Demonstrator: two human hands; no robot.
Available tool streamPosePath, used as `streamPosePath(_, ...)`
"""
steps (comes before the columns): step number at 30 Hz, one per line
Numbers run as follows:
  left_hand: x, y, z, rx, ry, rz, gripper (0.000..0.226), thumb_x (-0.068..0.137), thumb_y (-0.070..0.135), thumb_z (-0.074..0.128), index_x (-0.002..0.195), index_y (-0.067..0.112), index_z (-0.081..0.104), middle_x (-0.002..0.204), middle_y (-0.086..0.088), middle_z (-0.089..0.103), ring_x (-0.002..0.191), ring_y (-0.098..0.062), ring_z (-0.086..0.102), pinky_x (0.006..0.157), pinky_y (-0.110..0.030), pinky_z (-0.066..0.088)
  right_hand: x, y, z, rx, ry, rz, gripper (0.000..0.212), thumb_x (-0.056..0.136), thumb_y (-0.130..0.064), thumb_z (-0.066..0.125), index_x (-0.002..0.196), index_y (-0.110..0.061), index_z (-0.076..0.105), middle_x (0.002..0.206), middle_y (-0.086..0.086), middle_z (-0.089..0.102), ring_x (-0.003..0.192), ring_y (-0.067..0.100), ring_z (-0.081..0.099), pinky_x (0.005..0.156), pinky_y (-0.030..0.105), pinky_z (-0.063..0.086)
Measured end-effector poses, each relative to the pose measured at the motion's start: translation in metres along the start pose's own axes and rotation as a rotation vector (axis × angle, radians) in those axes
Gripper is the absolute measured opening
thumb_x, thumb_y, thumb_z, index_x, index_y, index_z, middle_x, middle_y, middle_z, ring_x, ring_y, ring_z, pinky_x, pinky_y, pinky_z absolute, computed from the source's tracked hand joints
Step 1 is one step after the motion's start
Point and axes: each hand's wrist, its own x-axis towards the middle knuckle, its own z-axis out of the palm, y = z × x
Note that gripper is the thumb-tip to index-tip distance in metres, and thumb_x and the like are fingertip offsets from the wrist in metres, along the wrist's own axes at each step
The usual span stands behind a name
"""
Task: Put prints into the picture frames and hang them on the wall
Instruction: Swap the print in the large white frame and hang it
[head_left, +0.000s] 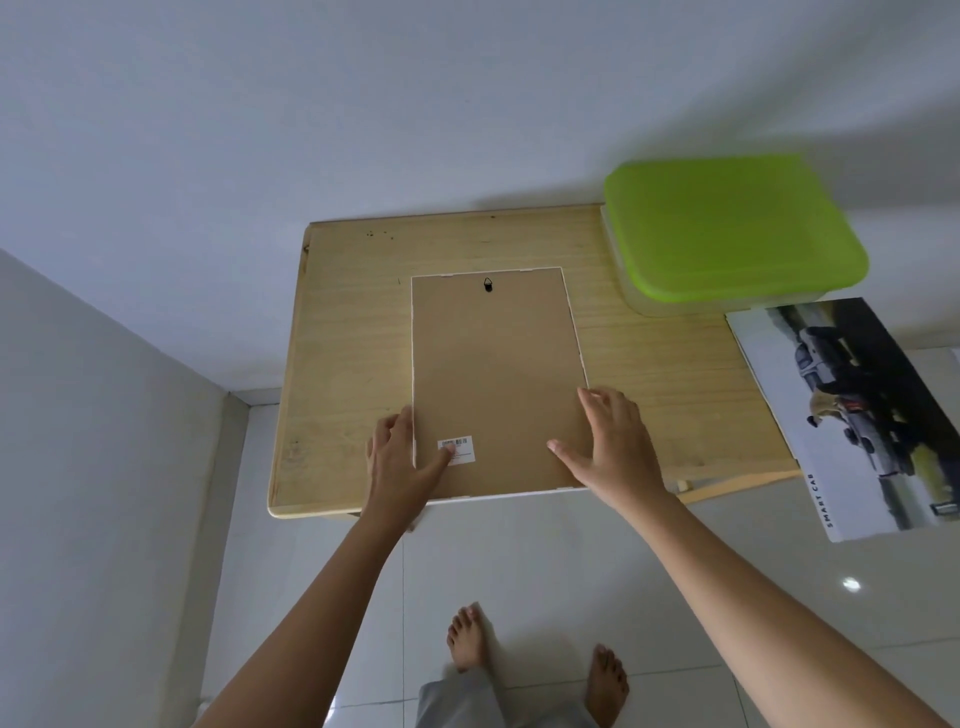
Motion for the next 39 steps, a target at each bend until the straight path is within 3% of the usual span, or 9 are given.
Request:
streamPosePath(3,0.007,0.001,-0.002,0.048,-0.004,0.021,0.076,0.08,0.038,0.068,0.142,0.014,0.032,0.131,-0.007,0.039,0.122,-0.024,0.035,0.103,-0.038,0.032,0.007,-0.014,0.007,-0.068,-0.111,-0.1,0.077,0.087,-0.053,0.049,0.145,-0.009,0.022,0.154,0.011,0.017,0.143,0.024,0.011,0.114,0.033,0.016)
streamPosePath(8,0.008,-0.003,-0.002,-0.046,-0.065,-0.012,0.076,0.079,0.038,0.07,0.142,0.016,0.033,0.124,0.004,0.038,0.115,-0.02,0.045,0.101,-0.039,0.041,0.005,-0.028,0.032,-0.186,-0.207,-0.056,0.106,0.07,-0.079,-0.012,0.146,-0.006,-0.006,0.155,0.013,-0.013,0.143,0.023,-0.017,0.116,0.031,-0.007)
streamPosePath(10,0.009,-0.002,-0.002,-0.066,-0.07,-0.007,0.076,0.078,0.036,0.071,0.141,0.015,0.035,0.12,0.008,0.036,0.111,-0.018,0.046,0.098,-0.036,0.042,0.006,-0.028,0.034,-0.222,-0.239,-0.033,0.109,0.064,-0.078,-0.023,0.145,-0.006,-0.012,0.154,0.013,-0.018,0.141,0.023,-0.021,0.115,0.032,-0.011)
streamPosePath(15,0.015,-0.003,-0.008,-0.118,-0.069,0.017,0.063,0.08,0.023,0.071,0.135,0.011,0.043,0.11,0.006,0.041,0.09,-0.01,0.048,0.082,-0.02,0.04,0.015,-0.041,0.018,-0.139,-0.276,0.035,0.087,0.086,-0.063,0.033,0.147,-0.012,-0.003,0.156,0.006,-0.014,0.143,0.02,-0.015,0.117,0.032,-0.004)
streamPosePath(18,0.023,-0.004,-0.012,-0.163,-0.042,0.016,0.05,0.083,0.011,0.065,0.131,0.008,0.05,0.102,0.005,0.045,0.084,-0.01,0.051,0.079,-0.016,0.042,0.032,-0.059,0.013,-0.093,-0.317,-0.056,0.082,0.086,-0.052,0.048,0.148,-0.023,0.003,0.157,0.001,-0.008,0.144,0.02,-0.01,0.118,0.038,0.001)
streamPosePath(21,0.032,0.001,-0.017,-0.175,-0.075,0.038,0.046,0.086,0.009,0.06,0.131,0.009,0.048,0.103,0.003,0.045,0.085,-0.006,0.052,0.082,-0.016,0.043,0.057,-0.082,0.013,-0.112,-0.423,-0.219,0.083,0.085,-0.047,0.054,0.147,-0.032,0.0,0.156,-0.004,-0.011,0.144,0.019,-0.012,0.117,0.042,0.002)
streamPosePath(25,0.047,0.003,-0.018,-0.177,-0.065,0.028,0.043,0.089,0.008,0.056,0.132,0.008,0.048,0.104,0.002,0.046,0.08,0.0,0.05,0.072,0.0,0.04,0.084,-0.11,0.018,-0.214,-0.532,-0.351,0.077,0.089,-0.049,0.047,0.145,-0.039,-0.003,0.155,-0.009,-0.018,0.143,0.019,-0.016,0.116,0.05,-0.001)
streamPosePath(32,0.057,0.001,-0.019,-0.236,-0.029,-0.023,0.039,0.081,0.004,0.065,0.12,0.006,0.059,0.098,-0.004,0.054,0.073,0.002,0.051,0.067,0.003,0.037,0.087,-0.118,0.026,-0.294,-0.553,-0.303,0.071,0.088,-0.057,0.041,0.144,-0.043,-0.002,0.153,-0.014,-0.02,0.143,0.02,-0.016,0.115,0.054,0.004)
streamPosePath(39,0.058,0.0,-0.018,-0.23,-0.027,-0.059,0.038,0.08,0.007,0.066,0.118,0.011,0.061,0.098,-0.002,0.057,0.081,-0.01,0.055,0.066,0.002,0.036,0.088,-0.125,0.025,-0.329,-0.577,-0.279,0.072,0.09,-0.054,0.041,0.144,-0.04,-0.003,0.153,-0.011,-0.023,0.143,0.021,-0.014,0.115,0.052,0.011)
